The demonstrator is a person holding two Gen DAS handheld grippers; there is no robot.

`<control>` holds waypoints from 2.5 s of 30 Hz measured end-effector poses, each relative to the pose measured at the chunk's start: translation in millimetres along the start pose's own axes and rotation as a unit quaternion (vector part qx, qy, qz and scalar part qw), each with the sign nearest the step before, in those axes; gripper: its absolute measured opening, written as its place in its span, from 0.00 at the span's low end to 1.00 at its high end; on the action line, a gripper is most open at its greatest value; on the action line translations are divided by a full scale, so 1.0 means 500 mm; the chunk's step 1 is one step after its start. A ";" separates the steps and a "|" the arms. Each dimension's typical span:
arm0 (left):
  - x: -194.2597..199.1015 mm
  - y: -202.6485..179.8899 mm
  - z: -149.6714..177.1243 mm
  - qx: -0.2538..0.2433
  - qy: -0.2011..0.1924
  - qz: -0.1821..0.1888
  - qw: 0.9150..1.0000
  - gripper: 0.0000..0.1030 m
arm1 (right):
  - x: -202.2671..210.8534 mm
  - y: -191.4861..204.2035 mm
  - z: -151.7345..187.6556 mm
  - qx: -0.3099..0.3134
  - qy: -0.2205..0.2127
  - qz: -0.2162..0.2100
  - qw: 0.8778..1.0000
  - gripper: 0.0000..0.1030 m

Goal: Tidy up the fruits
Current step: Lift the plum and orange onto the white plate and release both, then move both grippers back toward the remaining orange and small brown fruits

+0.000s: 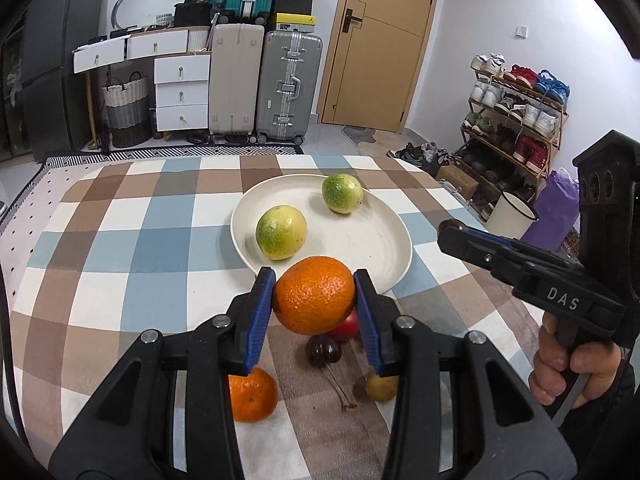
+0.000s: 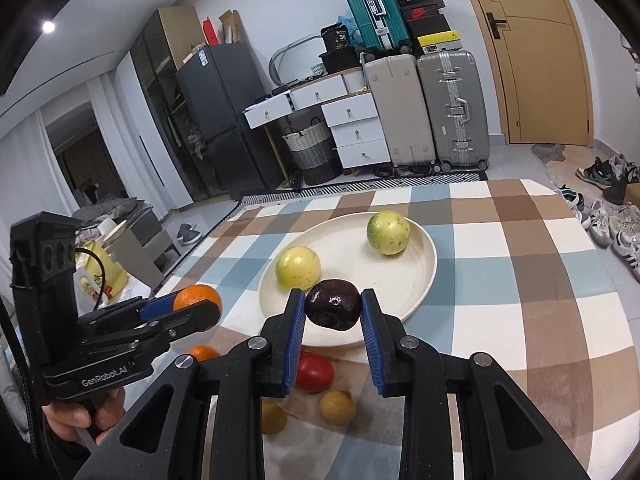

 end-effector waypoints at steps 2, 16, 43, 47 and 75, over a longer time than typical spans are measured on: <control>-0.014 -0.001 -0.003 -0.002 0.003 0.001 1.000 0.36 | -0.012 -0.002 -0.002 0.002 0.006 -0.001 1.000 0.27; -0.113 -0.018 -0.014 -0.021 0.022 -0.006 1.000 0.36 | -0.079 -0.051 0.006 -0.033 0.026 0.003 0.999 0.27; -0.155 -0.011 -0.009 -0.006 0.042 -0.010 0.999 0.38 | -0.095 -0.064 0.007 -0.046 0.020 0.008 0.999 0.47; -0.127 0.005 -0.010 0.004 0.039 -0.014 0.999 0.56 | -0.078 -0.078 0.007 -0.051 0.012 0.017 0.998 0.56; 0.040 0.094 0.068 0.001 0.010 -0.053 0.999 0.99 | -0.033 -0.039 0.044 0.021 0.044 0.032 0.998 0.99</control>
Point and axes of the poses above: each gripper's, at about its wrist camera, not at the fingertips, and x roughly against the way its jaws point, y to its left, z to its underside, the point moved 6 cm from there along -x, roughly the way its jaws point, and after that the axes turned 2 degrees about -z, right-handed, at the moved point
